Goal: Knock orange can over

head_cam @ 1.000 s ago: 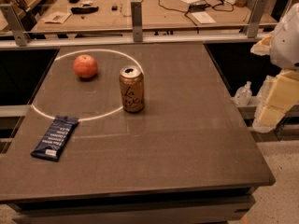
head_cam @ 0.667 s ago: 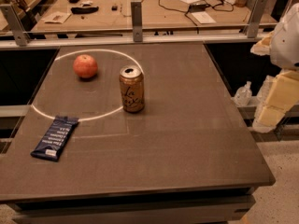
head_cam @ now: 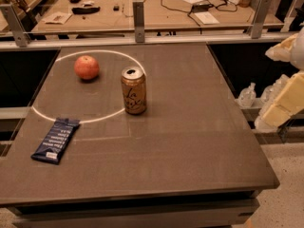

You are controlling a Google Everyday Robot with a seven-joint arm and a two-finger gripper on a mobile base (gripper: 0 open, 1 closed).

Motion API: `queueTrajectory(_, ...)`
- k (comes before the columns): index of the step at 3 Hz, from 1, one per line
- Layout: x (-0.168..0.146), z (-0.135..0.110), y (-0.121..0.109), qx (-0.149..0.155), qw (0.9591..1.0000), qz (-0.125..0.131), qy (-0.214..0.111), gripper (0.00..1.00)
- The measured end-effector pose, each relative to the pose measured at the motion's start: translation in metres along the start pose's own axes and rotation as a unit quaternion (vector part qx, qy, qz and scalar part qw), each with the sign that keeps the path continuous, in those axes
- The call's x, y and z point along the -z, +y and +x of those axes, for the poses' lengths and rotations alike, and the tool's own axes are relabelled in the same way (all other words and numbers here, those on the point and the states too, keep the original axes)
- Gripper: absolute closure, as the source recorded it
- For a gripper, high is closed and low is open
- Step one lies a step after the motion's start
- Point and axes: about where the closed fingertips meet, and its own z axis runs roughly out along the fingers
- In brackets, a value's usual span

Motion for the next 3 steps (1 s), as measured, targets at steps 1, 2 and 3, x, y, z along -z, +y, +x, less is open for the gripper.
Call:
queueTrajectory(1, 0.0013, 0.0066, 0.0000, -0.080, 0.9937, 0.004, -0.079, 0.00)
queueTrajectory(2, 0.0072, 0.0065, 0.0010, -0.144, 0.9762, 0.027, -0.159, 0.00)
queueTrajectory(3, -0.0024, 0.0036, -0.0052, -0.175, 0.9549, 0.044, -0.236, 0.00)
